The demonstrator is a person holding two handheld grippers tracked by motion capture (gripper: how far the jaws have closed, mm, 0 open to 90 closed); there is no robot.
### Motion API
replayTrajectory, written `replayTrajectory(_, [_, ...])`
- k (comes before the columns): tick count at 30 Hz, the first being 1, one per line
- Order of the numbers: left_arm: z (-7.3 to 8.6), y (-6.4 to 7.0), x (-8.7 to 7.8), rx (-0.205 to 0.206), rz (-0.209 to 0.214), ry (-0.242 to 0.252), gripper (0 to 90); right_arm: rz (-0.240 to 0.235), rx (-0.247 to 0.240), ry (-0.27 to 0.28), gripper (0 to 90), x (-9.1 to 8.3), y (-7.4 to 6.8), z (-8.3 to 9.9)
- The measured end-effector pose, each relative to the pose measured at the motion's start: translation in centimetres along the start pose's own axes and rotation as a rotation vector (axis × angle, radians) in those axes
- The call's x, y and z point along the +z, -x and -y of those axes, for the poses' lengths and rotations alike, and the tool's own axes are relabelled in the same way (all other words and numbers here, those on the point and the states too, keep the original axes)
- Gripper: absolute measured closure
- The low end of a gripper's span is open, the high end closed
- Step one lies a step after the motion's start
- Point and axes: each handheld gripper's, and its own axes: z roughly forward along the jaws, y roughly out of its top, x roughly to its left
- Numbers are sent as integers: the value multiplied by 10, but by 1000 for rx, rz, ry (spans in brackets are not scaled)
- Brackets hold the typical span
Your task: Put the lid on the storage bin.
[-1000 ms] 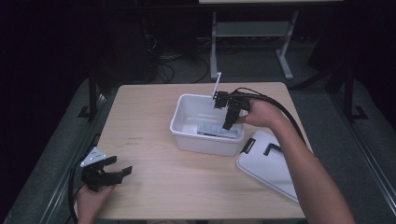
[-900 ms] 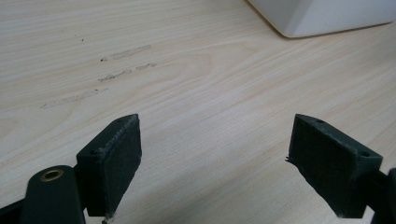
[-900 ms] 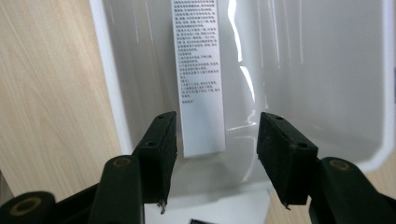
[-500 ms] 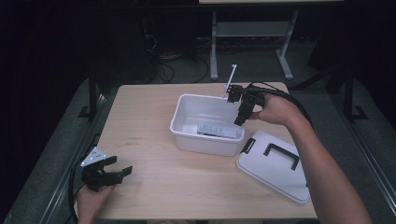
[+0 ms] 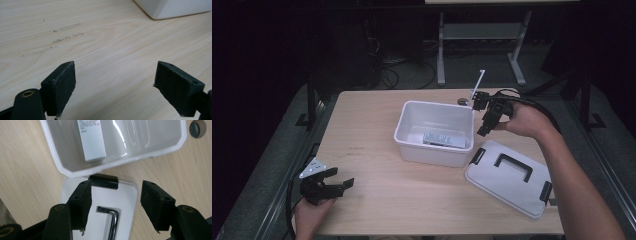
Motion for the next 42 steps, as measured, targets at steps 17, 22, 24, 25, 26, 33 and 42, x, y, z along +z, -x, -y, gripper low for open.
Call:
replayTrajectory(17, [0, 1, 1, 5, 0, -11, 164, -41, 98, -27, 413, 23, 11, 54])
replayTrajectory(22, [0, 1, 1, 5, -1, -11, 164, -49, 115, -29, 412, 29, 13, 64])
replayTrajectory(24, [0, 1, 1, 5, -2, -12, 164, -52, 123, -27, 411, 31, 13, 67])
replayTrajectory(25, [0, 1, 1, 4, -1, -13, 164, -54, 124, -27, 409, 32, 14, 68])
replayTrajectory(26, [0, 1, 1, 4, -1, -13, 164, -54, 125, -27, 409, 33, 14, 70])
replayTrajectory(33, [0, 1, 1, 4, -2, -14, 164, -70, 149, -29, 410, 43, 16, 83])
replayTrajectory(42, [0, 1, 1, 5, -2, -11, 164, -83, 166, -34, 411, 58, 16, 95])
